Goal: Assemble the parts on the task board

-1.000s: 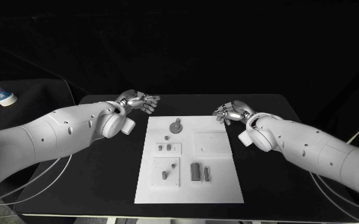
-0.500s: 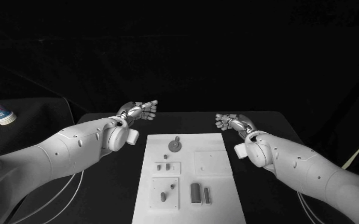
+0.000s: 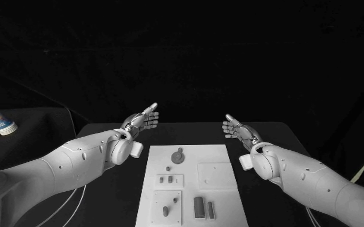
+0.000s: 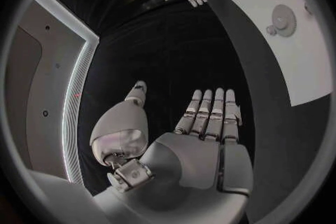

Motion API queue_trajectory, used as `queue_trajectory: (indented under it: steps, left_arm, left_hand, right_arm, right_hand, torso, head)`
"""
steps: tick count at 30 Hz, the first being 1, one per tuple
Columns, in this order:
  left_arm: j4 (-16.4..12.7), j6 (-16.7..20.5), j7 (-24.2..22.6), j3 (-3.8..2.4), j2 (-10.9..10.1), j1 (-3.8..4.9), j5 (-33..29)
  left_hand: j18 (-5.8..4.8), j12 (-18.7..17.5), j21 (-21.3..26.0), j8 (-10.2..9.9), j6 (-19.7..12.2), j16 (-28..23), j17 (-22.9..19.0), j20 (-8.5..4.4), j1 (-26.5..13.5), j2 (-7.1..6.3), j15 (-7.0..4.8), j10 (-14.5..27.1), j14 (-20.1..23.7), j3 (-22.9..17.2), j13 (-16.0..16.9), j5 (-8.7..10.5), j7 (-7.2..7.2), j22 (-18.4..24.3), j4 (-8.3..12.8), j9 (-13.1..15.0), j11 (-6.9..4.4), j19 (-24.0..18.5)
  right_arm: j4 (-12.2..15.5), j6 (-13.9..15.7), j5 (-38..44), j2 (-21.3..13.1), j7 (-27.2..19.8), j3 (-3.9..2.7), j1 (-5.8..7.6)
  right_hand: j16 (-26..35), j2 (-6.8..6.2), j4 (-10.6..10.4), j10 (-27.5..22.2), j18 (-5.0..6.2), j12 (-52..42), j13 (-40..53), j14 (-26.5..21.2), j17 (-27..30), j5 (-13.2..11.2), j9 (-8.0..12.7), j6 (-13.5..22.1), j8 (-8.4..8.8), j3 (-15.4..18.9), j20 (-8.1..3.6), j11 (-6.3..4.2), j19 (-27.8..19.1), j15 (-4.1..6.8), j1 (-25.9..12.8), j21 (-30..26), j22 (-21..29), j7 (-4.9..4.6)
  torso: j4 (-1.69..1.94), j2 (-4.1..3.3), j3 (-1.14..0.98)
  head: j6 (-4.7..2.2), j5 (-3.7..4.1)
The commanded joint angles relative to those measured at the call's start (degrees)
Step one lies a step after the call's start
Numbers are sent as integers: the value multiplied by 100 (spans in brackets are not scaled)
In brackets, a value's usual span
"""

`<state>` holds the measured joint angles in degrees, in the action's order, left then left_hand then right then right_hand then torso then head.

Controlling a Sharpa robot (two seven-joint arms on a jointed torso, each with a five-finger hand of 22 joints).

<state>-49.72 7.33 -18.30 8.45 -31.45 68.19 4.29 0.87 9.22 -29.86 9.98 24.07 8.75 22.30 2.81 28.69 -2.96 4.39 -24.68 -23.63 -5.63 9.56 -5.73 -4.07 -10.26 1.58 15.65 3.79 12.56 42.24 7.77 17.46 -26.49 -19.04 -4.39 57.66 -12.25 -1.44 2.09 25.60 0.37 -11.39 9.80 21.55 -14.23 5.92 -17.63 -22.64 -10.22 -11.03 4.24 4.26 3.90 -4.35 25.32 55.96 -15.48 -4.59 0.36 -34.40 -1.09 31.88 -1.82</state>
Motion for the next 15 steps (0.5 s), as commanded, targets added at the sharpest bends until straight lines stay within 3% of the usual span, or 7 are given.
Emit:
queue_trajectory:
  steps: [1, 4, 7, 15]
  left_arm:
    - [-171, 182, -70, -37, -42, -30, -23]
    - [-480, 462, -156, -102, -145, -92, -56]
    - [-855, 802, -261, -181, -270, -167, -95]
    - [-2344, 2155, -679, -493, -765, -466, -252]
  left_hand:
    - [-87, -922, 2986, -998, -2407, -875, -2230, -281, -2869, 296, -439, 2468, 2363, 563, -956, 573, 407, 1026, -158, -1565, -379, -1256]
    - [-87, -922, 2986, -998, -2407, -875, -2230, -281, -2869, 296, -439, 2468, 2363, 563, -956, 573, 407, 1026, -158, -1565, -379, -1256]
    - [-87, -922, 2986, -998, -2407, -875, -2230, -281, -2869, 296, -439, 2468, 2363, 563, -956, 573, 407, 1026, -158, -1565, -379, -1256]
    - [-87, -922, 2986, -998, -2407, -875, -2230, -281, -2869, 296, -439, 2468, 2363, 563, -956, 573, 407, 1026, -158, -1565, -379, -1256]
  right_arm:
    - [168, 144, -66, -58, -58, 11, 11]
    - [477, 379, -179, -177, -126, 39, 27]
    - [852, 663, -315, -320, -209, 74, 46]
    - [2341, 1792, -859, -890, -538, 213, 124]
  right_hand:
    - [1225, 144, -209, -2560, -37, 1139, -980, -2155, 1423, -592, 1763, 2264, 1022, 1103, -424, -426, -390, 435, -2532, -5596, 1548, 459]
    - [1225, 144, -209, -2560, -37, 1139, -980, -2155, 1423, -592, 1763, 2264, 1022, 1103, -424, -426, -390, 435, -2532, -5596, 1548, 459]
    - [1225, 144, -209, -2560, -37, 1139, -980, -2155, 1423, -592, 1763, 2264, 1022, 1103, -424, -426, -390, 435, -2532, -5596, 1548, 459]
    - [1225, 144, -209, -2560, -37, 1139, -980, -2155, 1423, -592, 1763, 2264, 1022, 1103, -424, -426, -390, 435, -2532, -5596, 1548, 459]
  torso:
    - [-12, 98, 32]
    - [-26, 231, 78]
    - [-34, 301, 102]
    - [-36, 322, 109]
  head:
    - [75, 56]
    - [178, 130]
    - [233, 170]
    - [250, 182]
